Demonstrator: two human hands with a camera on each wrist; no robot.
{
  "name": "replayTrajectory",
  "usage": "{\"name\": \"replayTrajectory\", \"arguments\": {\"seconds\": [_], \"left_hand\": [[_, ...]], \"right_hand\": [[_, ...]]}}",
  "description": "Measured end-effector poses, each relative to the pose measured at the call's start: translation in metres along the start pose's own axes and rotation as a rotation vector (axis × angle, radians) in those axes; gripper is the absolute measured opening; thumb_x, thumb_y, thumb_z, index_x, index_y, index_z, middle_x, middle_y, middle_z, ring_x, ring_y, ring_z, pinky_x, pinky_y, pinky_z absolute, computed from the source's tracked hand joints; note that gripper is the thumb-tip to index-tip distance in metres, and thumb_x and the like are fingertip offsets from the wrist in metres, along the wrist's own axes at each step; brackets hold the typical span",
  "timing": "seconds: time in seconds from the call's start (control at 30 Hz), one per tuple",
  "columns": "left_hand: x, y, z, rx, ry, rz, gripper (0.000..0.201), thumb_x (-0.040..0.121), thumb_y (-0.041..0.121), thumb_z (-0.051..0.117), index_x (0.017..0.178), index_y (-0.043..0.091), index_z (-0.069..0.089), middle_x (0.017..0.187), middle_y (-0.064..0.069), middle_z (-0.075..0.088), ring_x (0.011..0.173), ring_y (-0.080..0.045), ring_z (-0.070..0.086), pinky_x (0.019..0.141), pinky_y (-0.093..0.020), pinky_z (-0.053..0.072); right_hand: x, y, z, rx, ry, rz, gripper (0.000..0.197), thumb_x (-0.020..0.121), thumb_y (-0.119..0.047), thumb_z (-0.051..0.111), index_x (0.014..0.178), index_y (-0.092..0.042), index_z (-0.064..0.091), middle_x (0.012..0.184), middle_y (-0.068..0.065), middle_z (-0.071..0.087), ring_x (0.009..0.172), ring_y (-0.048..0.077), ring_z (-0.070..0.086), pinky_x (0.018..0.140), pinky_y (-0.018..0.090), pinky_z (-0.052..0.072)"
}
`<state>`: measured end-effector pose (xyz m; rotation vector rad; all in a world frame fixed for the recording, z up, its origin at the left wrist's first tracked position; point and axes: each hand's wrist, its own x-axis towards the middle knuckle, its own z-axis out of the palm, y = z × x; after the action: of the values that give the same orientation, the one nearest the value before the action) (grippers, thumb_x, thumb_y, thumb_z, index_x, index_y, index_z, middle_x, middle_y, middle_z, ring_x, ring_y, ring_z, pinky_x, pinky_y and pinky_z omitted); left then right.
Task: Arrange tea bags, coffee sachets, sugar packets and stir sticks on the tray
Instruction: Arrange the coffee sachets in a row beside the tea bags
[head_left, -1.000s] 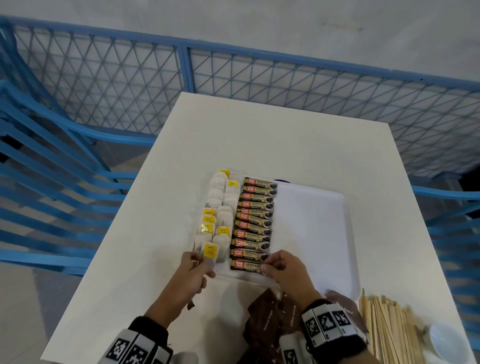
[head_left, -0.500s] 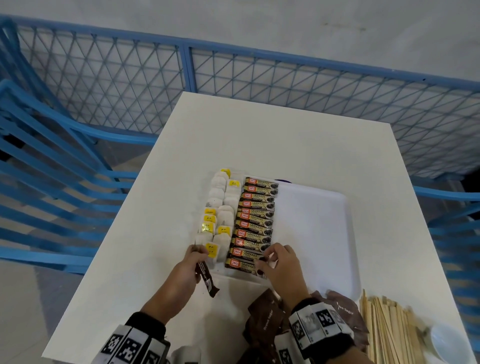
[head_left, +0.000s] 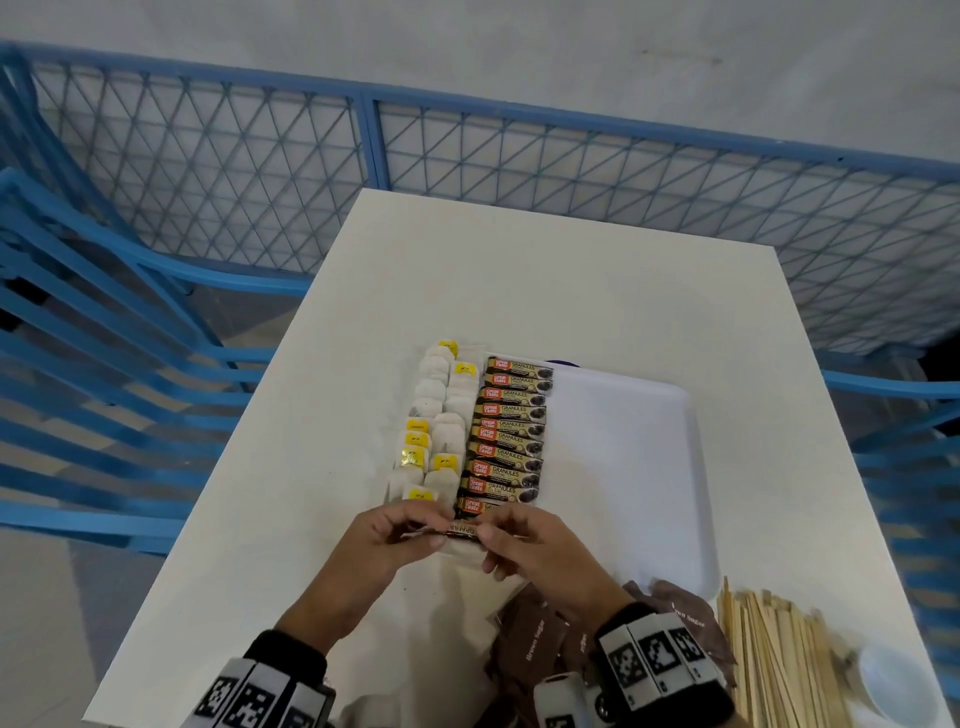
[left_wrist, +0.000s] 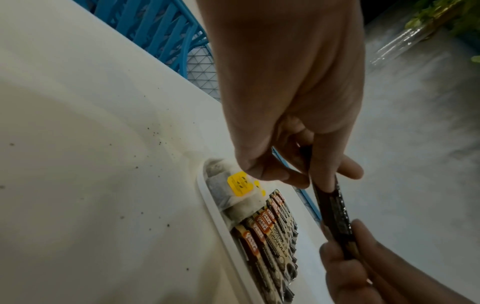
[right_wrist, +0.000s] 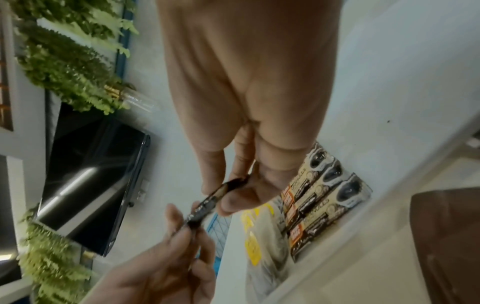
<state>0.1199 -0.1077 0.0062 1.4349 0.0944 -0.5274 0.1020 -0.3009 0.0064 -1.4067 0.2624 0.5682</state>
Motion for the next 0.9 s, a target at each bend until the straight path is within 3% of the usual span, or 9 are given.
{"name": "replayTrajectory", "arguments": {"seconds": [0.1, 0.17, 0.27, 0.4, 0.53, 0.63, 0.73, 0.8, 0.9], "left_hand": [[-0.002, -0.004, -0.002, -0.019, -0.006, -0.031, 0.030, 0.078, -0.010, 0.065, 0.100, 0.009, 0.069, 0.100, 0.001, 0.071, 0.093, -0.008, 0.065, 0.077, -0.018, 0.050], [-0.002, -0.007, -0.001, -0.019, 0.018, -0.050, 0.032, 0.080, -0.007, 0.065, 0.106, 0.012, 0.066, 0.104, 0.002, 0.071, 0.094, -0.007, 0.065, 0.077, -0.018, 0.050], [-0.003, -0.008, 0.002, 0.002, 0.062, -0.059, 0.025, 0.076, 0.002, 0.071, 0.099, 0.012, 0.069, 0.097, 0.000, 0.072, 0.091, -0.008, 0.066, 0.074, -0.016, 0.050], [-0.005, -0.008, 0.005, 0.036, 0.135, -0.058, 0.020, 0.079, -0.007, 0.065, 0.091, 0.008, 0.069, 0.080, 0.002, 0.073, 0.078, -0.007, 0.067, 0.069, -0.016, 0.051], [-0.007, -0.013, 0.007, 0.183, 0.133, -0.087, 0.015, 0.075, -0.009, 0.069, 0.081, 0.005, 0.067, 0.070, 0.004, 0.070, 0.071, -0.010, 0.065, 0.066, -0.016, 0.050], [-0.011, -0.011, 0.015, 0.327, -0.065, -0.132, 0.019, 0.076, 0.000, 0.073, 0.089, 0.007, 0.063, 0.076, -0.004, 0.071, 0.074, -0.017, 0.066, 0.070, -0.020, 0.051], [-0.013, -0.007, 0.030, 0.506, -0.244, -0.141, 0.028, 0.079, 0.017, 0.073, 0.104, 0.022, 0.063, 0.090, -0.007, 0.071, 0.079, -0.012, 0.066, 0.073, -0.019, 0.050], [-0.014, -0.007, 0.043, 0.496, -0.251, -0.118, 0.021, 0.082, 0.019, 0.069, 0.102, 0.020, 0.064, 0.092, -0.006, 0.070, 0.076, -0.009, 0.063, 0.073, -0.021, 0.049], [-0.015, -0.006, 0.055, 0.316, -0.102, -0.126, 0.020, 0.079, 0.018, 0.072, 0.098, 0.016, 0.063, 0.087, -0.006, 0.071, 0.073, -0.009, 0.064, 0.067, -0.020, 0.049]], "right_hand": [[-0.001, 0.000, -0.007, -0.012, 0.034, -0.042, 0.013, 0.084, -0.004, 0.065, 0.096, -0.009, 0.062, 0.073, 0.004, 0.064, 0.064, 0.012, 0.061, 0.065, 0.022, 0.052], [-0.003, 0.001, -0.010, -0.042, 0.050, -0.059, 0.016, 0.082, -0.005, 0.068, 0.095, -0.011, 0.062, 0.071, 0.004, 0.066, 0.065, 0.013, 0.061, 0.065, 0.023, 0.052], [-0.006, 0.004, -0.013, -0.057, 0.055, -0.073, 0.016, 0.081, -0.006, 0.068, 0.094, -0.013, 0.063, 0.072, 0.002, 0.067, 0.066, 0.013, 0.063, 0.067, 0.022, 0.052], [-0.013, 0.008, -0.019, -0.058, 0.045, -0.067, 0.016, 0.085, -0.002, 0.062, 0.095, -0.013, 0.064, 0.078, 0.004, 0.069, 0.071, 0.013, 0.066, 0.069, 0.020, 0.053], [-0.016, 0.011, -0.025, -0.005, 0.106, -0.092, 0.013, 0.085, 0.004, 0.060, 0.094, -0.004, 0.064, 0.078, 0.009, 0.066, 0.066, 0.009, 0.065, 0.066, 0.019, 0.053], [-0.016, 0.007, -0.025, 0.049, 0.121, -0.151, 0.014, 0.083, 0.005, 0.061, 0.096, 0.000, 0.061, 0.079, 0.013, 0.062, 0.064, 0.010, 0.063, 0.064, 0.019, 0.052], [-0.016, 0.001, -0.020, 0.004, 0.129, -0.208, 0.016, 0.082, -0.002, 0.066, 0.095, -0.008, 0.060, 0.077, 0.008, 0.061, 0.065, 0.007, 0.061, 0.063, 0.017, 0.050], [-0.015, 0.001, -0.016, -0.051, 0.134, -0.232, 0.016, 0.081, -0.008, 0.069, 0.092, -0.016, 0.060, 0.075, 0.000, 0.064, 0.068, 0.004, 0.061, 0.067, 0.016, 0.049], [-0.017, 0.009, -0.015, -0.175, 0.133, -0.254, 0.018, 0.083, -0.018, 0.068, 0.096, -0.024, 0.056, 0.083, -0.007, 0.063, 0.075, -0.001, 0.059, 0.071, 0.018, 0.048]]}}
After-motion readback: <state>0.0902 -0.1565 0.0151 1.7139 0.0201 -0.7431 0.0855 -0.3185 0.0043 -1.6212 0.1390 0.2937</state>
